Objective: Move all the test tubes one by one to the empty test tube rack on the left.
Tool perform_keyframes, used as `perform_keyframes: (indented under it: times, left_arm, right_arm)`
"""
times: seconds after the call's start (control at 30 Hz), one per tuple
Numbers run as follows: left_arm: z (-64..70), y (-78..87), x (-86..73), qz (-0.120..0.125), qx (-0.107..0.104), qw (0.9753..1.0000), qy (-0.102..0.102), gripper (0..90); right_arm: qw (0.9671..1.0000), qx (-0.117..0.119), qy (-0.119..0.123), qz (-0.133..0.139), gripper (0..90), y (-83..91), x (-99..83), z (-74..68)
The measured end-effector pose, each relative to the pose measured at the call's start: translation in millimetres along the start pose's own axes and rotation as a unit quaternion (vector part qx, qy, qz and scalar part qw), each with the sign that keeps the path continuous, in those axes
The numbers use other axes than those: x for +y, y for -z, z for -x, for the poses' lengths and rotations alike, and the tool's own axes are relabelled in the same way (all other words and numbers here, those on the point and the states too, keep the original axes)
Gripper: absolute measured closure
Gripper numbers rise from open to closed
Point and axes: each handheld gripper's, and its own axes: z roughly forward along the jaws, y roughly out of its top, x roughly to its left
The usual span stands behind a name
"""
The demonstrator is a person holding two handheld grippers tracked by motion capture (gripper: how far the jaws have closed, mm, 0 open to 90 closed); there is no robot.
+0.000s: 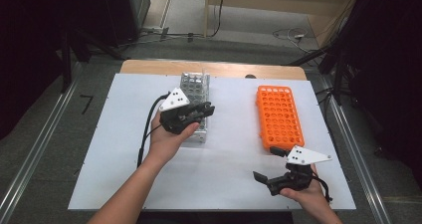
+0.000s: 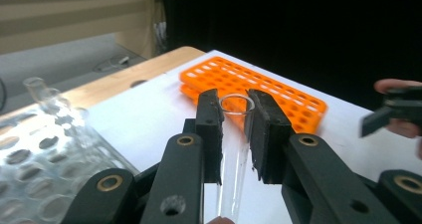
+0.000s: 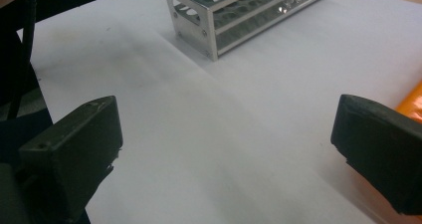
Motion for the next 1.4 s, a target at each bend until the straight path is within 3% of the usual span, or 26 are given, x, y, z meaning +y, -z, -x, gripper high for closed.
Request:
perform_keyframes:
  times: [0.47, 0.6, 0.83, 1.07, 1.2, 1.3, 1.4]
  left_arm:
    - [-46.7, -29.6, 11.3, 0.011, 0.048, 0.9984, 0.027, 76.4]
    - [-56.5, -40.1, 15.0, 0.015, 0.069, 0.9972, 0.024, 76.4]
    - [-73.4, -56.0, 14.5, 0.025, 0.104, 0.9934, 0.04, 76.4]
    - [-74.8, -69.4, 4.7, -0.001, 0.12, 0.9922, 0.034, 76.3]
    - [-72.1, -74.0, -1.1, -0.034, 0.133, 0.99, 0.031, 76.3]
    - [-72.1, -75.3, -5.5, -0.054, 0.13, 0.9893, 0.037, 76.1]
    - [-72.8, -72.9, -7.3, -0.055, 0.124, 0.9897, 0.045, 75.2]
  right_arm:
    - [0.9981, -0.042, -0.044, 0.005, 0.0, 20.5, -19.7, 31.6]
    - [0.998, -0.043, -0.046, 0.006, 0.0, 21.7, -20.5, 34.2]
    - [0.9981, -0.043, -0.044, 0.005, 0.0, 21.7, -21.0, 33.7]
    - [0.998, -0.042, -0.046, 0.008, 0.0, 22.5, -21.9, 35.5]
    - [0.9979, -0.044, -0.047, 0.007, 0.0, 22.4, -22.4, 36.5]
    - [0.9978, -0.045, -0.049, 0.005, 0.0, 21.5, -23.3, 37.8]
    - [0.9976, -0.045, -0.053, 0.005, 0.0, 20.9, -23.7, 38.7]
